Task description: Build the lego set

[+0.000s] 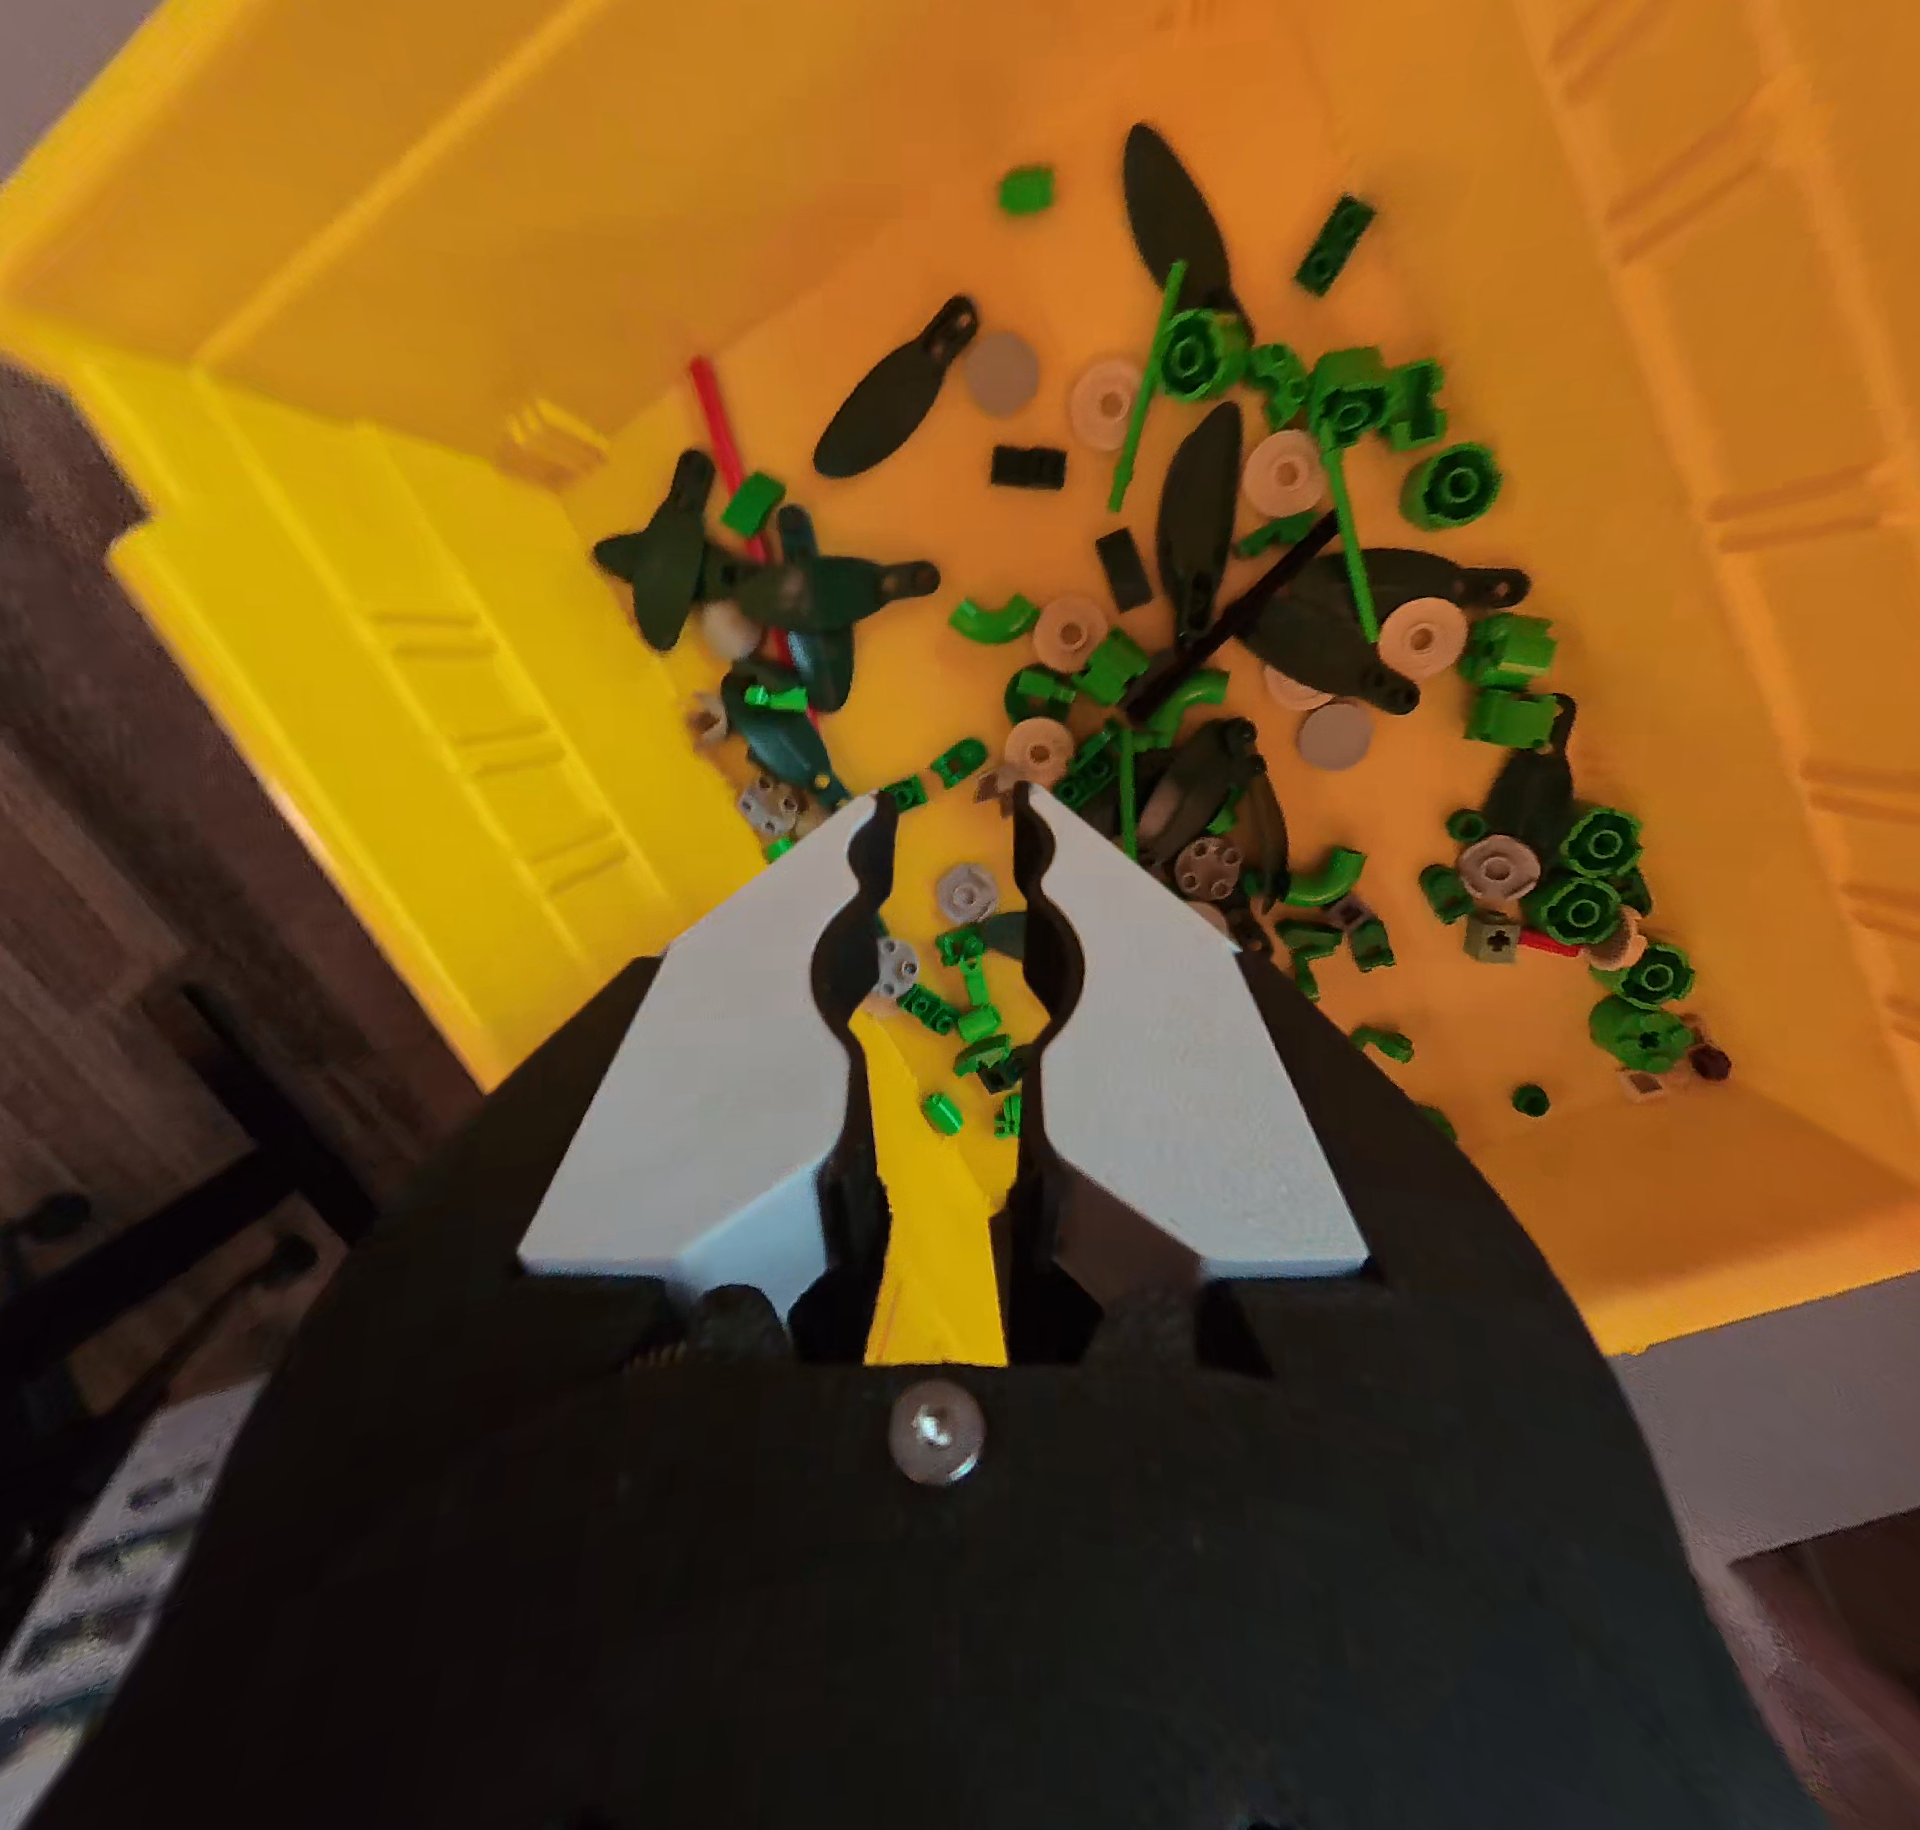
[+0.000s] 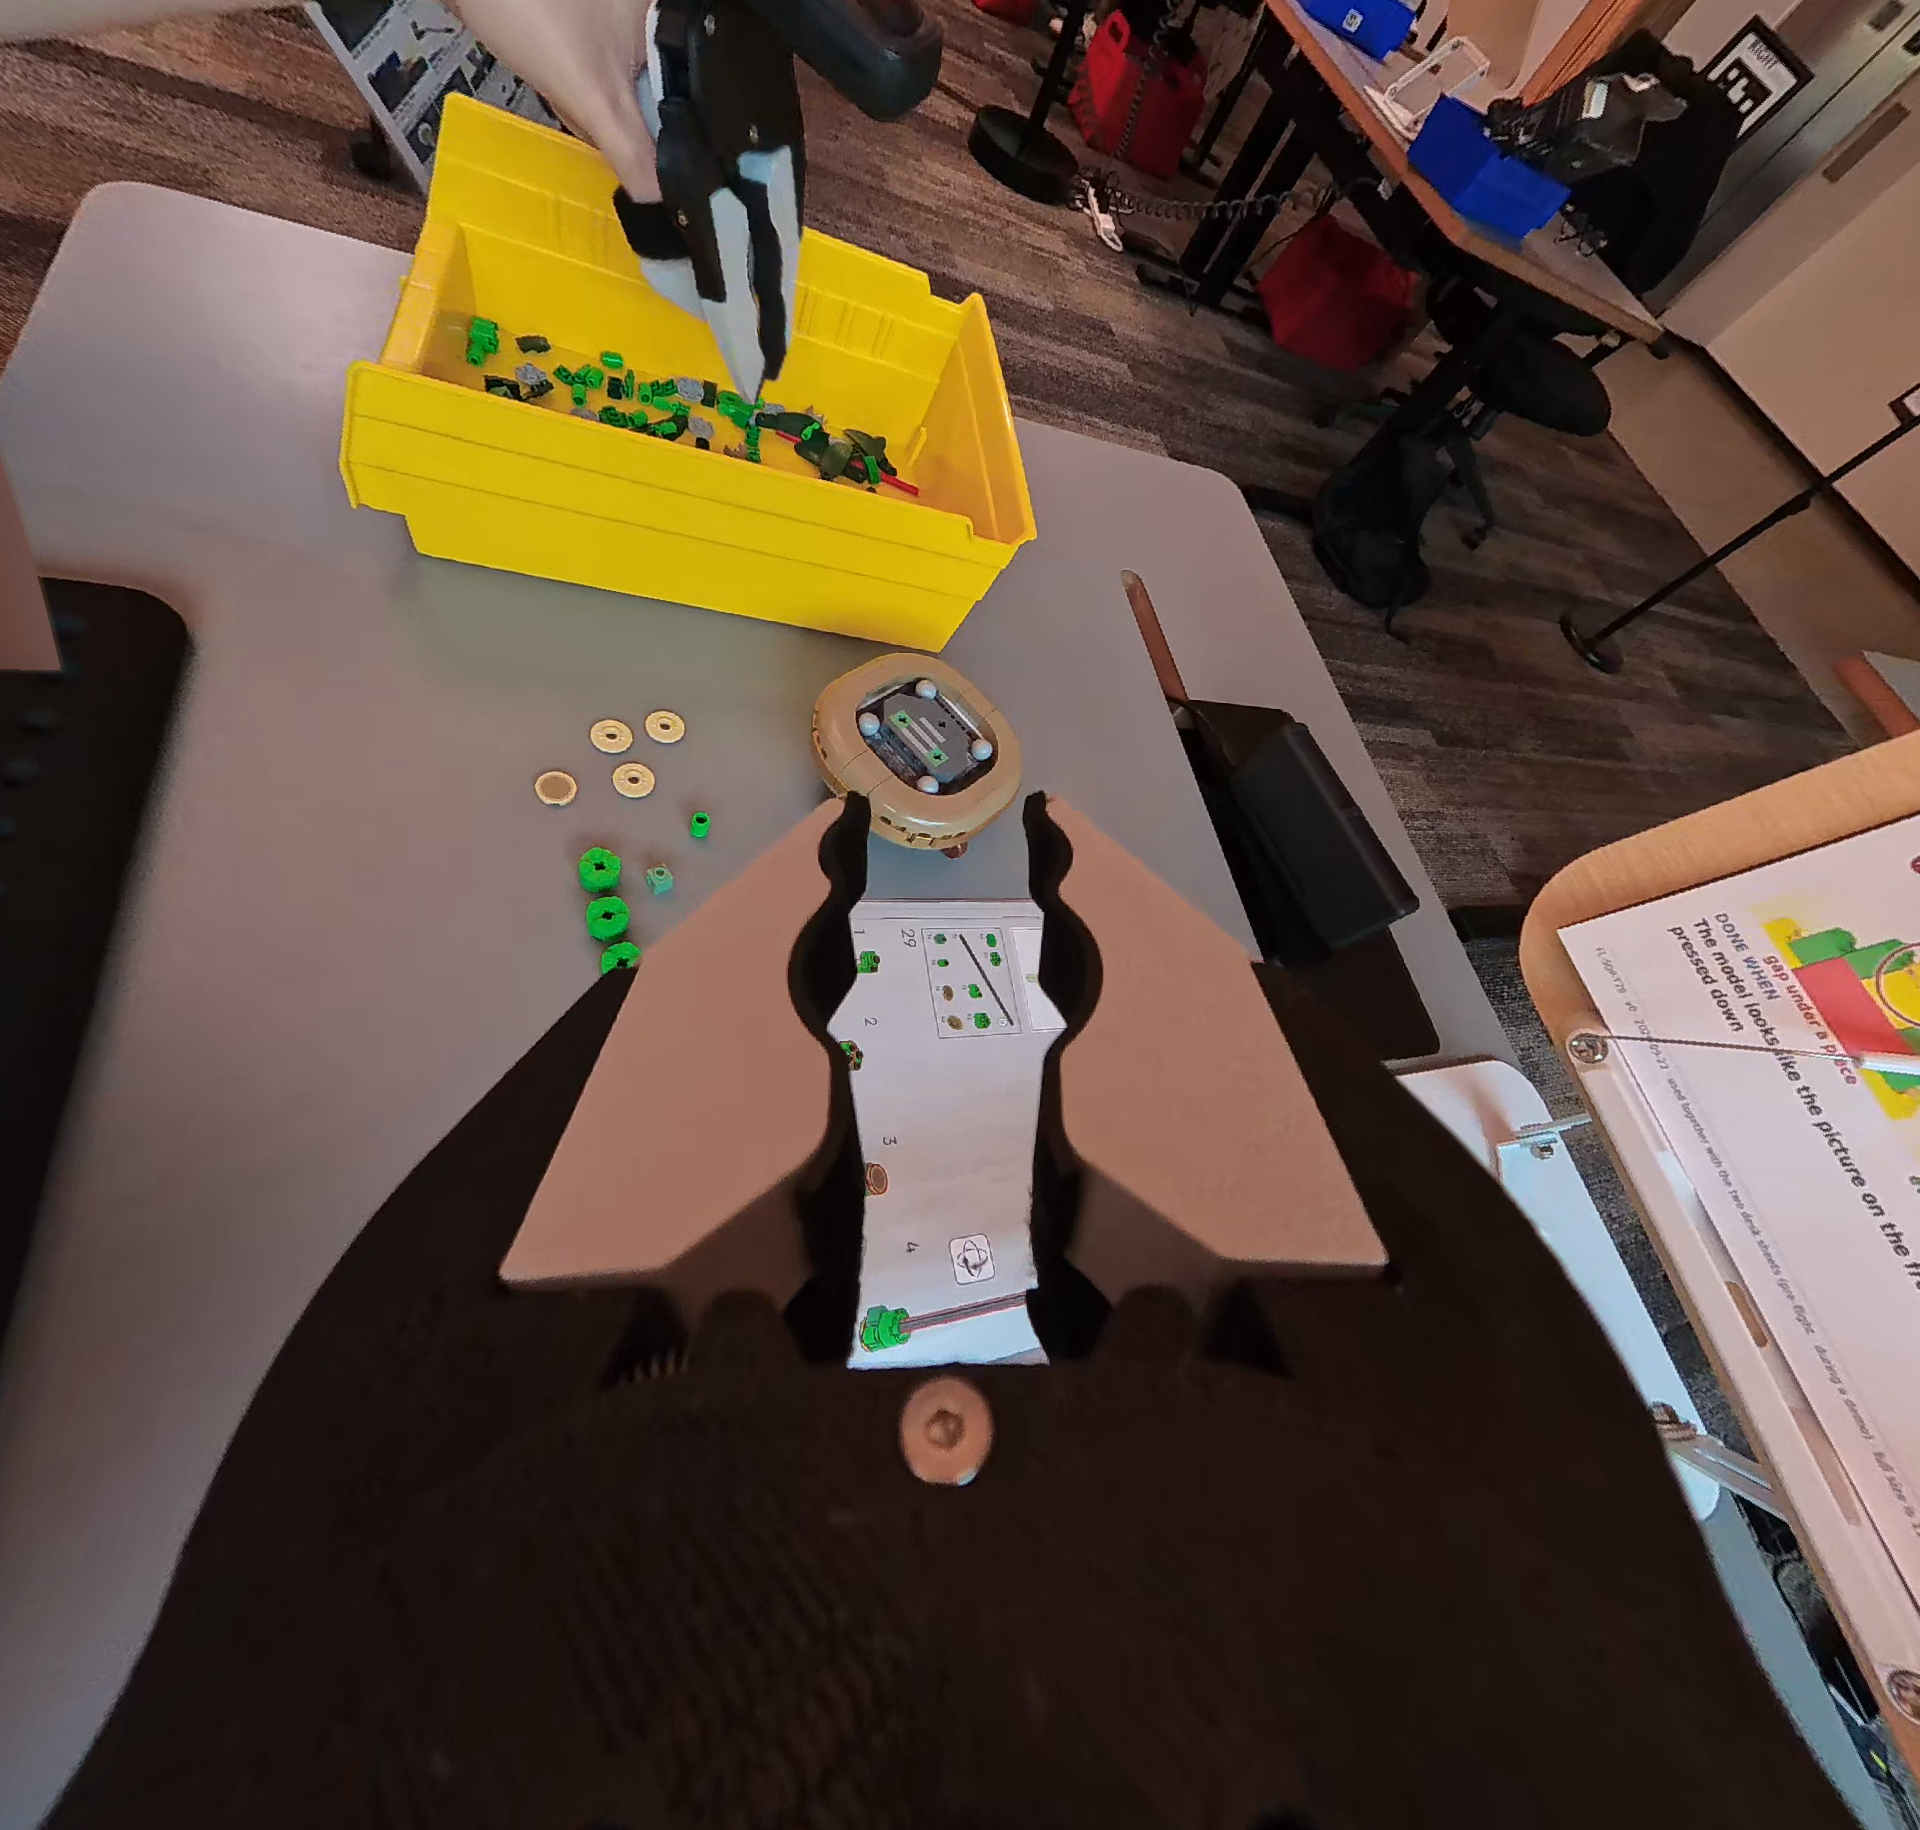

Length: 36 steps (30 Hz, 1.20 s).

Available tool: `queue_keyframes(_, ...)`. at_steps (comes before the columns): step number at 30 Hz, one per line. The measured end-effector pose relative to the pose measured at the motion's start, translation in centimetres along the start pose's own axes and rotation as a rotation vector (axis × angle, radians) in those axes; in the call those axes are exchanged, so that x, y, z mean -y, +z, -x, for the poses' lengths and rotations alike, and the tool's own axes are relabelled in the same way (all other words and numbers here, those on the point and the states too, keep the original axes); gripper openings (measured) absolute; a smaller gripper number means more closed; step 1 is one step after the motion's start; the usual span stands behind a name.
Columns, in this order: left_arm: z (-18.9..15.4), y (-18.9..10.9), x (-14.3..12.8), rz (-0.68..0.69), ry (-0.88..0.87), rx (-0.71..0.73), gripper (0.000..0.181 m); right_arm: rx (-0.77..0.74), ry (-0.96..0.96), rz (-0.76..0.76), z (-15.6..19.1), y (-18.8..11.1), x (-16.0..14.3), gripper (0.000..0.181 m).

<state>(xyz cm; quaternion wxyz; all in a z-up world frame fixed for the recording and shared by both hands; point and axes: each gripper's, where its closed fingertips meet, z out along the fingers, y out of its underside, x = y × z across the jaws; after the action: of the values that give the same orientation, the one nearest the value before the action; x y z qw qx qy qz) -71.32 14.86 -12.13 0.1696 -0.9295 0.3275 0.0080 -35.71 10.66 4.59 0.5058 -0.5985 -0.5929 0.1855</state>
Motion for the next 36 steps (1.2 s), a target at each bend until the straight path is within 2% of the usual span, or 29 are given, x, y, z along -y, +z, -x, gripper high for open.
queue_keyframes(3, -0.9, 0.8, 0.3, 0.013, 0.119, -0.032, 0.023, 0.006, 0.004, 0.009, 0.1, 0.3, -0.2, 0.030)
queue_keyframes(6, -0.7, 1.6, -0.4, 0.102, 0.265, -0.011, 0.031, 0.010, 0.003, 0.027, 0.1, 0.7, -0.6, 0.030)
queue_keyframes(9, -0.4, 2.1, -0.5, 0.152, 0.424, 0.012, 0.027, 0.015, 0.006, 0.037, 0.2, 1.0, -0.8, 0.030)
queue_keyframes(14, -0.9, 3.3, -1.3, 0.239, 0.548, -0.076, 0.024, 0.019, 0.005, 0.052, 0.3, 1.2, -1.1, 0.030)
queue_keyframes(23, -1.7, 4.0, -1.3, 0.264, 0.571, -0.219, 0.014, 0.023, 0.005, 0.069, 0.2, 1.4, -1.4, 0.030)
queue_keyframes(32, -2.0, 4.0, -1.8, 0.321, 0.454, -0.380, 0.011, -0.009, 0.017, 0.062, -0.3, 1.9, -1.1, 0.030)
queue_keyframes(36, -2.1, 4.0, -1.8, 0.327, 0.474, -0.370, 0.010, -0.027, 0.025, 0.071, -0.5, 2.1, -1.0, 0.030)
